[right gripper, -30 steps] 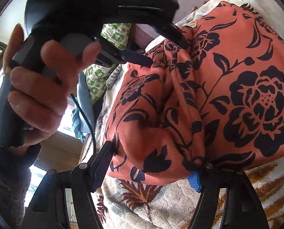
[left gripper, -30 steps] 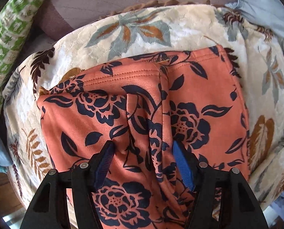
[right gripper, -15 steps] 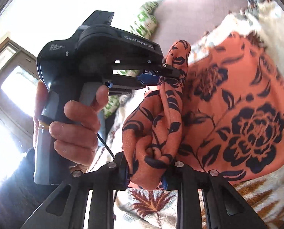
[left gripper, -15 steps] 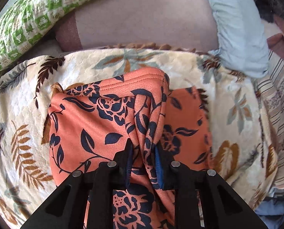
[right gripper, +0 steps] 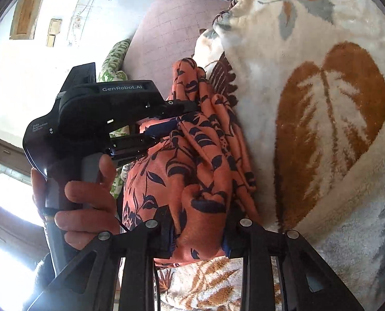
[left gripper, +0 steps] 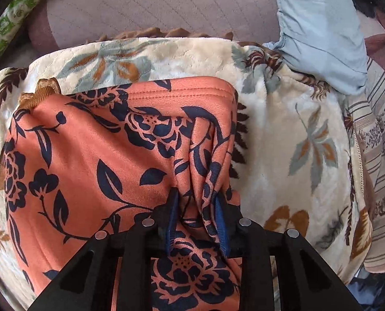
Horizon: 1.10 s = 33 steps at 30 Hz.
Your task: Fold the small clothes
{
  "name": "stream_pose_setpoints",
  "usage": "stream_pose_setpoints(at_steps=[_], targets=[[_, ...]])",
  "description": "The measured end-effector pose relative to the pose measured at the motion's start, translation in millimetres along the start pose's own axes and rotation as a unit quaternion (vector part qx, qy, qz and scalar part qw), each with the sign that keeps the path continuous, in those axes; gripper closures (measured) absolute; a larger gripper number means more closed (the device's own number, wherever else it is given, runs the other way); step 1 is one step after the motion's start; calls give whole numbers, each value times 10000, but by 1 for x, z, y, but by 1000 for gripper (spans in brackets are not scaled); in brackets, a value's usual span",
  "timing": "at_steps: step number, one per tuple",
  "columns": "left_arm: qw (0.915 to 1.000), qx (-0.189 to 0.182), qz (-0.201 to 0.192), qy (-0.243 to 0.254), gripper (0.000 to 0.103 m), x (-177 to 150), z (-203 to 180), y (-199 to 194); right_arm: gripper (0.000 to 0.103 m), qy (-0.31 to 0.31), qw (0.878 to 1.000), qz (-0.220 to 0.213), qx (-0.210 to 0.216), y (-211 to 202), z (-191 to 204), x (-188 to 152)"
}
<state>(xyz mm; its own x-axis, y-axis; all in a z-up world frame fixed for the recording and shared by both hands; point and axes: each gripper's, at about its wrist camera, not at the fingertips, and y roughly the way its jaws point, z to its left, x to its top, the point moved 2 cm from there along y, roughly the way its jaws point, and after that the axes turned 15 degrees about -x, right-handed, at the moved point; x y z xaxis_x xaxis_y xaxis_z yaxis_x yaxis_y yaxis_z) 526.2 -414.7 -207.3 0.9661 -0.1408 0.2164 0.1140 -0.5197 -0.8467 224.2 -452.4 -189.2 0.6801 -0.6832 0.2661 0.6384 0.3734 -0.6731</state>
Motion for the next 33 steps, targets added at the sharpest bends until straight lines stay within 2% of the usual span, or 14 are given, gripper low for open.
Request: stream_pose_setpoints(at_steps=[3, 6, 9, 11, 12, 14, 18, 19, 22, 23, 24, 28, 31, 33], targets=[[9987, -489, -120, -65, 76, -3, -2, -34, 68, 34, 10000, -68, -44, 9, 6, 8], [9946, -774, -689, -14, 73, -22, 13, -97, 64, 144, 9994, -282, -139, -4, 7, 6], [9914, -601, -1143, -192, 70, -47, 52, -141, 57, -46, 9933, -969, -633, -31, 22, 6], [9915, -289, -1245, -247, 70, -60, 78, -153, 52, -155, 9882, -1368, -669, -46, 31, 11], [9917, -193, -1238, -303, 70, -64, 90, -154, 43, -160, 9882, -1413, -566, -46, 36, 18], [9918, -127, -1168, -510, 70, -67, 110, -154, 35, -354, 9897, -1325, -400, -36, 55, 39], [9906, -181, -1159, -704, 70, -62, 132, -145, 34, -1007, 9889, -705, -833, 23, 98, 90], [9904, -197, -1129, -777, 70, -58, 137, -137, 35, -1064, 9889, -524, -897, 38, 101, 97], [9870, -508, -1054, -1100, 70, -44, 154, -117, 39, -1337, 9712, 54, -1973, 87, 105, 106], [9862, -535, -1069, -1141, 70, -39, 156, -112, 51, -1440, 9686, 303, -2005, 100, 107, 108], [9861, -498, -1122, -1116, 70, -33, 156, -108, 77, -1579, 9655, 284, -2051, 104, 112, 108], [9893, 156, -1270, -695, 70, -21, 153, -85, 77, -1863, 9703, -454, -1473, 84, 126, 106], [9922, 358, -984, -679, 62, -21, 161, -49, 77, -1590, 9691, -102, -1883, 111, 98, 107], [9909, 413, -1135, -586, 61, -23, 157, -48, 77, -1516, 9726, -132, -1759, 113, 91, 107]])
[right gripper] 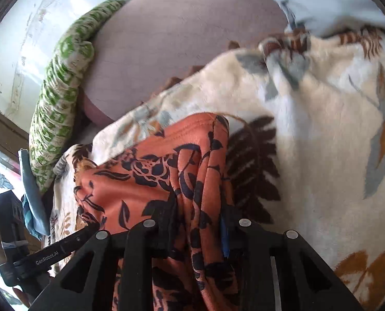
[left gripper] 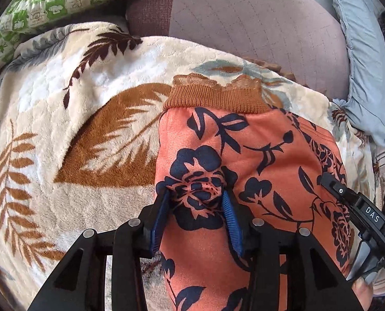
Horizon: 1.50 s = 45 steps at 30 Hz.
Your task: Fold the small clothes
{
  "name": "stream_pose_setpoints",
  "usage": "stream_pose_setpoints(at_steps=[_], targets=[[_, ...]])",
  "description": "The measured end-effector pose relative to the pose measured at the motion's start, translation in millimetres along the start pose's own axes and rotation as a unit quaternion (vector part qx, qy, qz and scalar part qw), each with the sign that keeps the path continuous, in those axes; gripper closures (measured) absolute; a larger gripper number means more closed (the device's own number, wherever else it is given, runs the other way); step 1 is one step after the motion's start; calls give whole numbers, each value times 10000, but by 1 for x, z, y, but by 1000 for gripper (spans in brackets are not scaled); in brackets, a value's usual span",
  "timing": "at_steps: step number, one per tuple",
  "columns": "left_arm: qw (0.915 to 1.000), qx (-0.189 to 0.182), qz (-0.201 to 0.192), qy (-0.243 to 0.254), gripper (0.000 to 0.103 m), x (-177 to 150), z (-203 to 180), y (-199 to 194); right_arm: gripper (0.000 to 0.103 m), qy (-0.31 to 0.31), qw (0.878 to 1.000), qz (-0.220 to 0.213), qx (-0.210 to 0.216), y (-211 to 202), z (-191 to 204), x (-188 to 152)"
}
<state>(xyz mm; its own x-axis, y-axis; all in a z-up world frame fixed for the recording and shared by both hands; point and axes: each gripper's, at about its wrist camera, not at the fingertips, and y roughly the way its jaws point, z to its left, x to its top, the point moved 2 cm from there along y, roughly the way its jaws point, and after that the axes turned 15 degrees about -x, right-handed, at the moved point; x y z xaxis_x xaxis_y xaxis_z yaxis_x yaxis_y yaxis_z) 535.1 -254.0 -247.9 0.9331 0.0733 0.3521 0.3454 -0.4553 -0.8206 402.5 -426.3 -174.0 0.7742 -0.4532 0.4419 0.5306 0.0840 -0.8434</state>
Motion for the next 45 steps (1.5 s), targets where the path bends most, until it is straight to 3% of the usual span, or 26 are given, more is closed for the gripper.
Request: stream_pose_setpoints(at_steps=[4, 6, 9, 11, 17, 19, 25, 31, 35, 38, 40, 43, 45], targets=[[10000, -8, 5, 66, 61, -7, -7, -19, 68, -72, 9998, -108, -182, -29, 7, -3], [9998, -141, -101, 39, 61, -17, -7, -41, 65, -95, 9990, -390, -221, -58, 5, -16], [9995, -157, -269, 37, 57, -44, -9, -70, 52, -70, 9981, -565, -238, -94, -2, -48], [9995, -24, -294, 125, 53, -67, -12, -85, 45, -61, 9983, -482, -336, -111, -6, -74], [9992, 141, -304, 219, 49, -129, -20, -122, 38, -295, 9976, -141, -614, -145, -15, -143], [9991, 197, -312, 227, 47, -143, -23, -132, 27, -287, 9972, -16, -693, -153, -18, -155], [9978, 346, -454, 330, 45, -162, -32, -178, 18, -168, 9969, -120, -760, -180, -22, -164], [9951, 600, -645, 458, 42, -166, -35, -185, 17, -105, 9969, -140, -767, -180, -24, -160], [9916, 967, -772, 382, 42, -163, -26, -184, 16, -243, 9978, 40, -619, -166, -26, -154], [9978, 307, -549, -207, 42, -157, -8, -177, 16, -35, 9978, 2, -668, -159, -41, -142], [9975, -161, -358, -585, 42, -155, -2, -168, 16, 211, 9982, 77, -557, -148, -52, -134], [9901, -928, -86, -1053, 42, -156, -5, -151, 16, 477, 9983, 220, -248, -128, -58, -125], [9830, -1296, 77, -1297, 42, -156, -11, -137, 16, 543, 9979, 226, -288, -116, -58, -119]])
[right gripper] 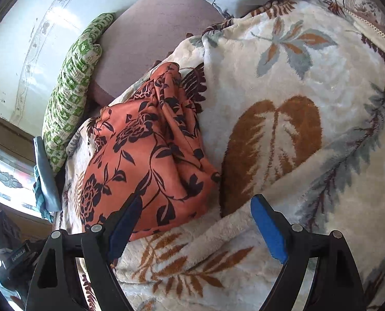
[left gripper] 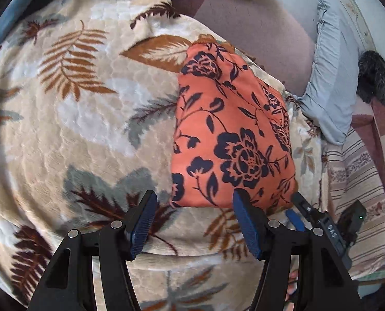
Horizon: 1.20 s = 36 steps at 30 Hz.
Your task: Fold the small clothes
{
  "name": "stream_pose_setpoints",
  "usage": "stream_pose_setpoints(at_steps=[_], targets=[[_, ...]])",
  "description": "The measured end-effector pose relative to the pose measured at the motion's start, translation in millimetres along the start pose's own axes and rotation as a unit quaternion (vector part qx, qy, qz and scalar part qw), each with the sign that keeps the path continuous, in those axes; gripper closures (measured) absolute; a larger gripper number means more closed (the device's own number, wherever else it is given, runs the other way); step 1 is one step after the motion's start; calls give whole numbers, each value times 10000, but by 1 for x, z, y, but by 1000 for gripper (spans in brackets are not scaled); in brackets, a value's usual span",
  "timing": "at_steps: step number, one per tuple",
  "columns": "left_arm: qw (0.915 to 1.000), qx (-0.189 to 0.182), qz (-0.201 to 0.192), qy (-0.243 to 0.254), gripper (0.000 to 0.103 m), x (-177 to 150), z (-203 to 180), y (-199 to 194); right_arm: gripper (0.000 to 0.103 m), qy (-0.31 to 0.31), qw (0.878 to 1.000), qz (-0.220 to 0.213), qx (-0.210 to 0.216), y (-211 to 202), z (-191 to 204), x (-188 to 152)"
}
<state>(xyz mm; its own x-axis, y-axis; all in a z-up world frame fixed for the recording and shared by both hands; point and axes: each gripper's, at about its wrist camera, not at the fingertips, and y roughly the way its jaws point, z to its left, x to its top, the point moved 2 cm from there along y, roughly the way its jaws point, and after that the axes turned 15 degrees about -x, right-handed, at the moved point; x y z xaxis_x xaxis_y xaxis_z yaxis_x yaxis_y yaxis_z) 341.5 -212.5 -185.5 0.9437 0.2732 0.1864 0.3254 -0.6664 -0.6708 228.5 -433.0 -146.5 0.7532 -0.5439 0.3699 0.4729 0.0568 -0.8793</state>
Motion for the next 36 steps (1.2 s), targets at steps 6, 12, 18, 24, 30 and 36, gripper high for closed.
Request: stream_pose_setpoints(at_steps=[6, 12, 18, 24, 30, 36], targets=[[9990, 429, 36, -87, 45, 23, 5, 36, 65, -503, 9982, 128, 286, 14, 29, 3], [9937, 1082, 99, 270, 45, 19, 16, 60, 66, -1518, 9882, -66, -185, 16, 43, -19], [9930, 665, 291, 931, 52, 3, 2, 37, 58, -1361, 9906, -67, 98, -3, 27, -16], [9955, 83, -234, 910, 48, 33, -5, -3, 18, -572, 9963, -394, 507, -18, 14, 42], [9985, -90, 232, 487, 48, 80, 8, 23, 18, -731, 9965, 65, 396, 34, 38, 66], [9975, -450, 539, 68, 48, 118, 24, 61, 18, -1079, 9910, 319, 728, 68, 56, 71]])
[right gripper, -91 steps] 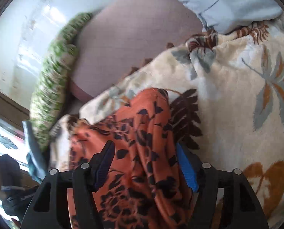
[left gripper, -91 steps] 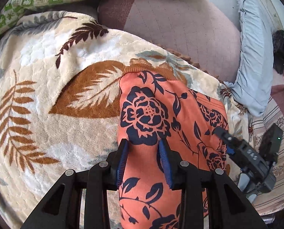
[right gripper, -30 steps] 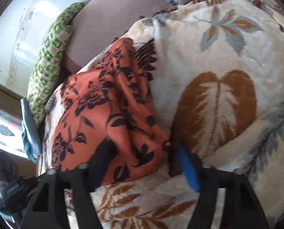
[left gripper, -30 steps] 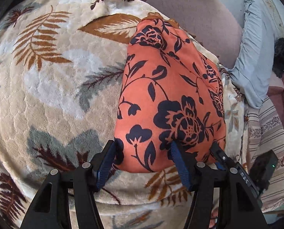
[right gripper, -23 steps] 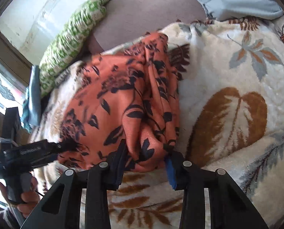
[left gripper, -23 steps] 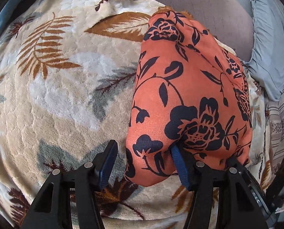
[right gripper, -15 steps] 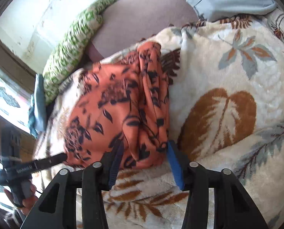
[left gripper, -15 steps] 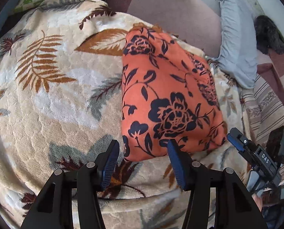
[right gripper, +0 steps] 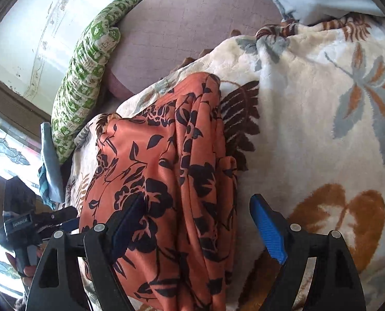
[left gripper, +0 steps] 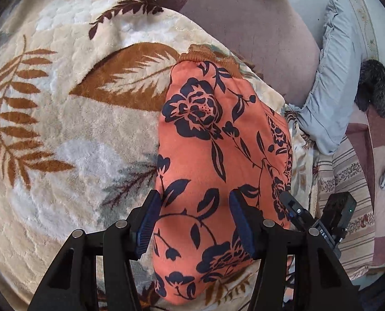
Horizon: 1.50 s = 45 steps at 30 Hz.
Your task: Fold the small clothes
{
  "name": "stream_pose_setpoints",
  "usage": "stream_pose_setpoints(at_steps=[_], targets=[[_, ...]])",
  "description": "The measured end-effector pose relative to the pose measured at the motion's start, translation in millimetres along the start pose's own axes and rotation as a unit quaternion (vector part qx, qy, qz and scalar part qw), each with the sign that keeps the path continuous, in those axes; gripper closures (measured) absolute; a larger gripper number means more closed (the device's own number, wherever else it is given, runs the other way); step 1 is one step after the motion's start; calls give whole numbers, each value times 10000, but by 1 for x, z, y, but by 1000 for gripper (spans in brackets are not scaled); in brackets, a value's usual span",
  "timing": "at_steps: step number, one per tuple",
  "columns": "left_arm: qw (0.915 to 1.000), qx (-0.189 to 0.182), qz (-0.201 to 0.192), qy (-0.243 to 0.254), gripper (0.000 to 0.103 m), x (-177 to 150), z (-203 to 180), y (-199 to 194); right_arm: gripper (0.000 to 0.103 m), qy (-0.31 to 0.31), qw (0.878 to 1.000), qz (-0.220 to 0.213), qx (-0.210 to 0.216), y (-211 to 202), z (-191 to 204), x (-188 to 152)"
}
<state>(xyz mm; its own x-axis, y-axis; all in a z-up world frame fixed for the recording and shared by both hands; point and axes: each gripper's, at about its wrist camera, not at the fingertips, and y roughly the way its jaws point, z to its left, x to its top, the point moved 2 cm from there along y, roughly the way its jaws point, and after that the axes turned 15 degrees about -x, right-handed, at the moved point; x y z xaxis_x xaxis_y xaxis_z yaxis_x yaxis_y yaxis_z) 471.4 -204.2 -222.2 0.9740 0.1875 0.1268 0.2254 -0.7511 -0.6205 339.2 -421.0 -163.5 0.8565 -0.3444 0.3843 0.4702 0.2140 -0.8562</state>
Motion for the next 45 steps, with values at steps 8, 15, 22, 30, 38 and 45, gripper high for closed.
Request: stream_pose_setpoints(at_steps=[8, 15, 22, 30, 38, 45], targets=[[9999, 92, 60, 14, 39, 9, 13, 53, 32, -370, 9991, -174, 66, 21, 8, -3], [9978, 134, -157, 625, 63, -10, -19, 16, 66, -658, 9974, -162, -234, -12, 42, -6], [9946, -139, -628, 814, 60, -56, -17, -85, 64, -419, 9947, -518, 782, -74, 78, -55], [9935, 853, -462, 603, 45, -113, 72, -65, 46, -661, 9976, -81, -184, -17, 91, -129], [9865, 1144, -791, 859, 47, -125, 49, -98, 35, -140, 9989, -48, -446, -60, 70, -129], [9625, 1988, -1020, 1537, 46, -174, 17, -121, 18, -157, 9967, -209, -763, -110, 88, -153]])
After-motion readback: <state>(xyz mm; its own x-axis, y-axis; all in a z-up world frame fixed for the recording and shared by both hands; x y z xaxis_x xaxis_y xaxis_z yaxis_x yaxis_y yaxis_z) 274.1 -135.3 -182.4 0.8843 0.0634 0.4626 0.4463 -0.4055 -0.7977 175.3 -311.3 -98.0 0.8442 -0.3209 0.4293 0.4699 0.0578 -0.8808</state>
